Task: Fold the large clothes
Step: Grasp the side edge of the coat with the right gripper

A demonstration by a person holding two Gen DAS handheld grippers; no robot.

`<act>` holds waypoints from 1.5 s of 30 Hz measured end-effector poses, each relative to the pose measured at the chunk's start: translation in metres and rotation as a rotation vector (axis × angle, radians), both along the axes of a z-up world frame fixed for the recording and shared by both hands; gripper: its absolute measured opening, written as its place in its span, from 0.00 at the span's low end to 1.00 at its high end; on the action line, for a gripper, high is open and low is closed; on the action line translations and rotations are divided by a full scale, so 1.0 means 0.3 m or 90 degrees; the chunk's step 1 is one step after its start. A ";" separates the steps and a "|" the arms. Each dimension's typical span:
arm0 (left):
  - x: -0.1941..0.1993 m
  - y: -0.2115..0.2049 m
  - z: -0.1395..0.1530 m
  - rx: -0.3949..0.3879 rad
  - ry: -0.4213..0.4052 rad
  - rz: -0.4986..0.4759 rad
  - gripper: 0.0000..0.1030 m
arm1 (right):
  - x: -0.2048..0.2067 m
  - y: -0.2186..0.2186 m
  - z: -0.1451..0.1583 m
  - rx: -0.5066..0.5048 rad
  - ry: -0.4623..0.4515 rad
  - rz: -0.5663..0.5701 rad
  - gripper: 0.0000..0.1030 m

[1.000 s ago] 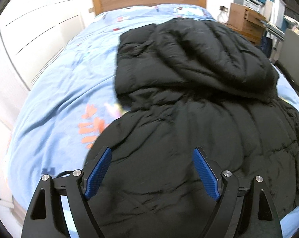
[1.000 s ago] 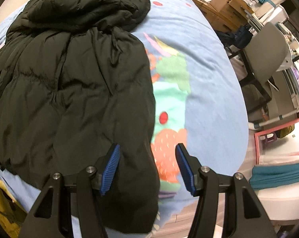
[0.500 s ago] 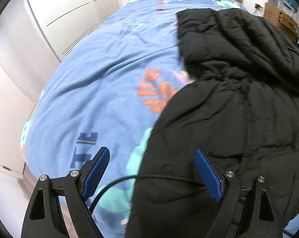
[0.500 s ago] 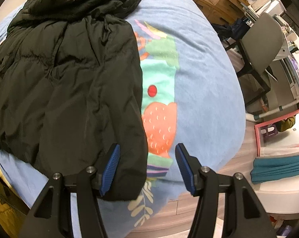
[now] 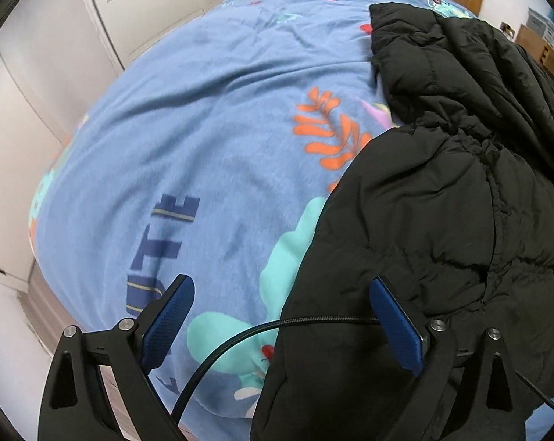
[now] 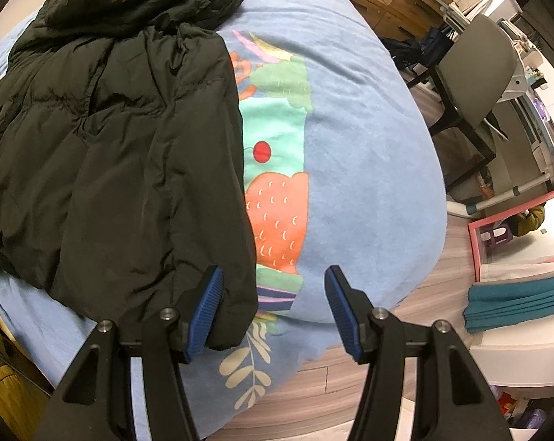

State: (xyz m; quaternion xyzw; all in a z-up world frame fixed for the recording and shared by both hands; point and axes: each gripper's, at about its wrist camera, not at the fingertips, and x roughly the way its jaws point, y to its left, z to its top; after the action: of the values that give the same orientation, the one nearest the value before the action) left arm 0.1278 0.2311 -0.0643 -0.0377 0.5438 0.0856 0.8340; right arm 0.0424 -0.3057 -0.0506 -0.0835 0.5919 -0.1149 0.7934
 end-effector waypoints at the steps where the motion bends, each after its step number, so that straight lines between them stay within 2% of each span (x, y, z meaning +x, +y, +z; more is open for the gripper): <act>1: -0.005 0.007 -0.004 -0.008 0.003 0.003 0.93 | 0.000 0.001 0.003 -0.002 -0.002 0.000 0.54; 12: -0.040 0.041 -0.033 -0.057 0.020 0.008 0.96 | -0.009 0.014 0.053 -0.020 -0.018 0.004 0.54; 23: -0.057 0.028 -0.016 -0.122 0.004 -0.037 0.99 | 0.006 0.054 0.092 -0.028 -0.033 0.024 0.54; 33: -0.067 0.008 -0.038 -0.158 0.017 -0.059 0.99 | 0.018 0.088 0.109 -0.025 -0.042 0.038 0.54; 39: -0.076 -0.004 -0.060 -0.187 0.028 -0.077 0.99 | 0.045 0.107 0.078 0.025 -0.043 0.044 0.54; 45: -0.091 -0.008 -0.074 -0.212 0.033 -0.090 0.99 | 0.073 0.100 0.004 0.092 -0.032 0.032 0.55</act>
State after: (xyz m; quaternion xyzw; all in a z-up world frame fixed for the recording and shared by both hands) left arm 0.1005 0.2285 -0.0866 -0.1344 0.5729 -0.0636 0.8060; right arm 0.0642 -0.2758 -0.0493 -0.0379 0.5761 -0.0544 0.8147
